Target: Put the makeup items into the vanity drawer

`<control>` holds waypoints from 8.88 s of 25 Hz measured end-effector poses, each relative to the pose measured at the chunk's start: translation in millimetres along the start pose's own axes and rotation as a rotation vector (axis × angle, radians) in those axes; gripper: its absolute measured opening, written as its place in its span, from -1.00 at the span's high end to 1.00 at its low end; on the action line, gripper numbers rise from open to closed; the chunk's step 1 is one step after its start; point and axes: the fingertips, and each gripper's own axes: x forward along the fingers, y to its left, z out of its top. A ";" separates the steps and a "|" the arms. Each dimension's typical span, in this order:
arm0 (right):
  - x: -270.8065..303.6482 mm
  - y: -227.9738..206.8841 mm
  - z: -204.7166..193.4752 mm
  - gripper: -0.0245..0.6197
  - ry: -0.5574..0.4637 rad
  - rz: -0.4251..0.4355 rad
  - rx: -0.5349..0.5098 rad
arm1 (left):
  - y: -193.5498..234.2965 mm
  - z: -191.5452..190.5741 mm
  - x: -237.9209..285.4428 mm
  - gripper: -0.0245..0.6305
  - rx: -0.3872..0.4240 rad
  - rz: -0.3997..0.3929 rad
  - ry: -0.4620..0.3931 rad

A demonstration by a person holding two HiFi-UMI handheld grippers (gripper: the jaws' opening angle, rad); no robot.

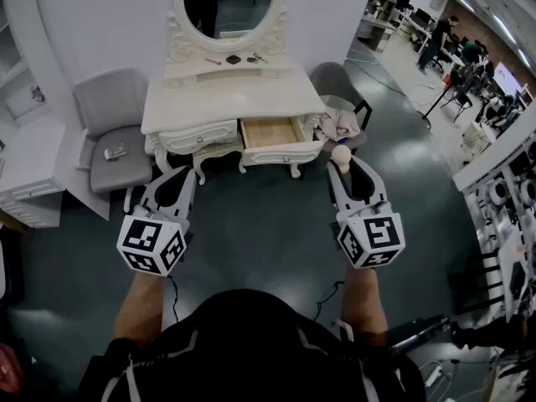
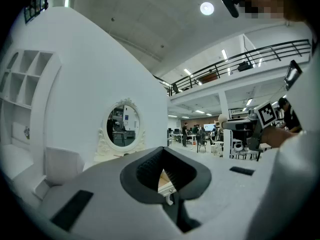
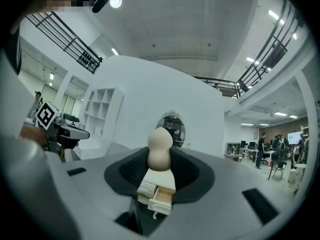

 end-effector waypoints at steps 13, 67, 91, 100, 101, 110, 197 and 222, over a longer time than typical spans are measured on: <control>-7.6 -5.5 1.2 0.47 -0.015 0.027 0.046 | -2.0 0.7 0.3 0.92 0.022 0.068 -0.010; 66.2 -88.7 -36.5 0.45 -0.016 0.006 0.040 | -9.4 -3.1 161.1 0.92 0.057 -0.024 -0.052; 278.0 -83.2 -30.2 0.45 0.027 -0.053 0.049 | 156.6 15.0 288.7 0.92 0.087 -0.097 -0.049; 329.4 -71.7 -31.7 0.45 0.042 -0.067 0.038 | 198.3 8.3 309.9 0.92 0.069 -0.126 -0.060; 333.6 -72.1 -31.9 0.45 0.045 -0.064 0.039 | 201.8 6.8 312.0 0.92 0.064 -0.125 -0.058; 372.4 -102.0 -38.9 0.45 0.037 -0.032 0.045 | 213.5 -7.8 349.5 0.92 0.041 -0.088 -0.012; 501.6 -144.8 -618.1 0.43 0.883 0.882 -0.355 | 98.6 -324.9 534.7 0.92 -0.218 0.249 0.573; 504.4 -111.9 -676.6 0.40 1.058 0.907 -0.590 | 121.8 -327.1 485.2 0.92 -0.259 0.362 0.600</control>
